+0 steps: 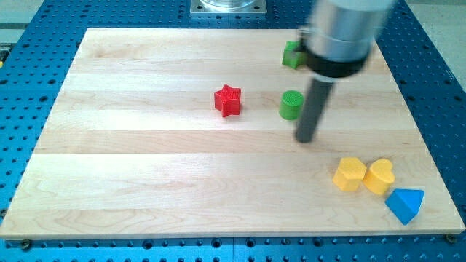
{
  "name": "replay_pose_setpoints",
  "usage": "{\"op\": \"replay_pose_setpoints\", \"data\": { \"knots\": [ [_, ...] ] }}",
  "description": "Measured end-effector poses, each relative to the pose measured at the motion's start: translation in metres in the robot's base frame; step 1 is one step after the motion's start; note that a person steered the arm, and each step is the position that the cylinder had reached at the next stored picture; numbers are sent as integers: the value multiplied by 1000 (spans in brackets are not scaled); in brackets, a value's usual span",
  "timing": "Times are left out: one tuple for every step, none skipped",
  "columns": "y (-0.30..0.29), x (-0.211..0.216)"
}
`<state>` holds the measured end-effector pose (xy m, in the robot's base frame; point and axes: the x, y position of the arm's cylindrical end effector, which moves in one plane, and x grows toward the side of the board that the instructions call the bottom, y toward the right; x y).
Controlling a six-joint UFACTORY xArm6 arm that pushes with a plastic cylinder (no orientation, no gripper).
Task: Adjust the green circle and blue triangle vertically to each other
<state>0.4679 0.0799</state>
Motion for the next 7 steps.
{"op": "replay_pose_setpoints", "data": {
  "knots": [
    [-19, 90],
    [16, 82],
    [42, 0],
    [169, 19],
    [247, 96],
    [222, 149],
    [180, 150]
  ]
}}
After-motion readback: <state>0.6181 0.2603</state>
